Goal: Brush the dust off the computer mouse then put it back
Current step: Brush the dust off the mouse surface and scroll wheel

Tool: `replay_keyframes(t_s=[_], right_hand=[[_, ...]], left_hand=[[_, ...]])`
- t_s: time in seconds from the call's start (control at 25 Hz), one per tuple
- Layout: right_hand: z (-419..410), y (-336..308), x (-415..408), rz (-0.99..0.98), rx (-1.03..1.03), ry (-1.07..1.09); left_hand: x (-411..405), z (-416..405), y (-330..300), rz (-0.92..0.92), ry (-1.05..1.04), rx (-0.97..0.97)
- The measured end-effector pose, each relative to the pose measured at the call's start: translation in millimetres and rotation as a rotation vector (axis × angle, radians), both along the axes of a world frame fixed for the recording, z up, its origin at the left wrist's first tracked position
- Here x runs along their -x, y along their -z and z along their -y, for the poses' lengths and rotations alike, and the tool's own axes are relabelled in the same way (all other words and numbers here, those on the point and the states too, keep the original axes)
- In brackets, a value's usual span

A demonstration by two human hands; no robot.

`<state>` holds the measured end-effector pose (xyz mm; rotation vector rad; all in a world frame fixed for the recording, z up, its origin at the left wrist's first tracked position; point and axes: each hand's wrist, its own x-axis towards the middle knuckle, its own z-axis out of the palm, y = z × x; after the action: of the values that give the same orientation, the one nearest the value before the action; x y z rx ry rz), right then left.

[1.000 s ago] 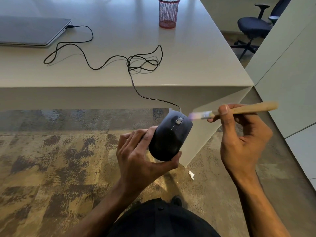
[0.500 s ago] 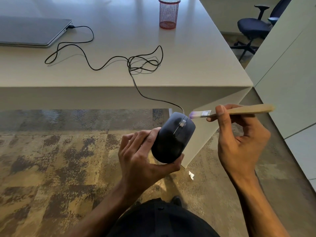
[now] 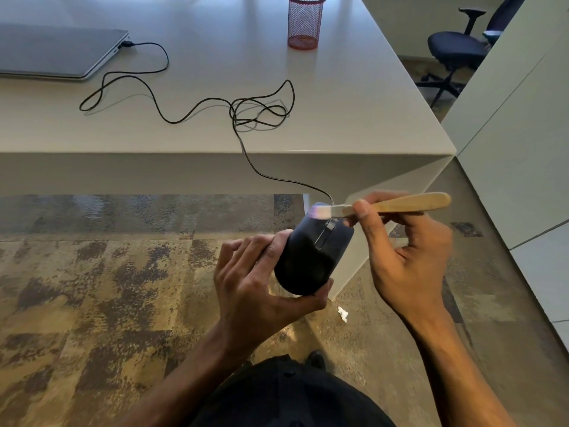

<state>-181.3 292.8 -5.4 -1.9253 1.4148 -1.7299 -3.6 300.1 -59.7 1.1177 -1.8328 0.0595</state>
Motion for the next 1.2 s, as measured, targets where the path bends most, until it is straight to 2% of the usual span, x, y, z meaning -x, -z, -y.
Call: replay_keyframes(t_s=[0.08, 0.16, 0.28, 0.36, 0.52, 0.64, 0.8, 1.04, 1.2], right_hand=[[6.5, 2.6, 0.6, -0.041, -0.082, 0.075], [9.1, 3.1, 1.1, -0.025, -0.079, 0.127], [4.1, 0.6, -1.0, 0.050, -0.005, 0.005], [3.0, 0.3, -3.4, 0.024, -0.022, -0.039], [5.8, -3.9, -0.5, -0.005, -0.012, 0.095], [-1.1, -12.0, 3.3, -0.014, 0.053, -0.001], [-6.1, -14.7, 1.1, -0.094, 0.041, -0.116], [10.6, -9.5, 8.2, -0.166, -0.033, 0.070], [13.2, -12.3, 9.1, -0.147, -0.034, 0.075]], left_hand=[[-0.4, -1.1, 0.1, 0.007, 0.003, -0.004], [-0.6, -0.7, 0.4, 0.017, -0.003, -0.010], [-2.1, 1.4, 0.5, 0.019, -0.017, -0.013], [-2.7, 1.7, 0.8, 0.021, -0.020, -0.009], [-1.7, 1.7, 0.8, 0.028, -0.012, -0.008], [-2.3, 3.0, 0.1, 0.024, -0.019, -0.015], [-2.7, 3.3, 0.4, 0.030, -0.020, -0.012], [-2.7, 3.6, 0.1, 0.028, -0.003, -0.011], [-4.0, 3.6, 0.8, 0.038, -0.010, -0.028]])
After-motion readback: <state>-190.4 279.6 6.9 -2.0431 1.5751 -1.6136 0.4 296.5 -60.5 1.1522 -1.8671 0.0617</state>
